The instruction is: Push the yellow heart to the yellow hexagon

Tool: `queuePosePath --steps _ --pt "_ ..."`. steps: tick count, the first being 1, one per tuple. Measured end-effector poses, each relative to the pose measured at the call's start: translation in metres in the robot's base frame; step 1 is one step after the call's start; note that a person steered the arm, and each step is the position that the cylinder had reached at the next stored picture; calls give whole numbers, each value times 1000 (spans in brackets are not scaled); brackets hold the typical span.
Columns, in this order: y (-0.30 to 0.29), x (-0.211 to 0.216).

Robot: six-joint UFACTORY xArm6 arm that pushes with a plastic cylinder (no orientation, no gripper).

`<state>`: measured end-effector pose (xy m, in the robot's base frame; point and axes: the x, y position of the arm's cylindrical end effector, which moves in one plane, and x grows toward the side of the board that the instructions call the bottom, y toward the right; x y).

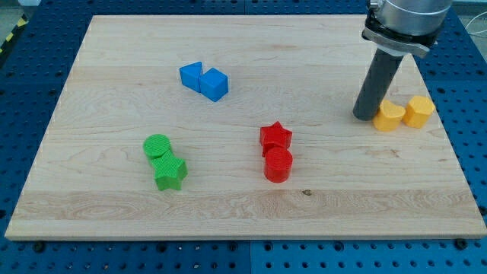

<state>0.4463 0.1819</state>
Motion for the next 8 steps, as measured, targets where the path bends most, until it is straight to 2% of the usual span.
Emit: queuePosePath --steps 3,6,8 --pt "0 54" --pt "8 14" --pt "42 5"
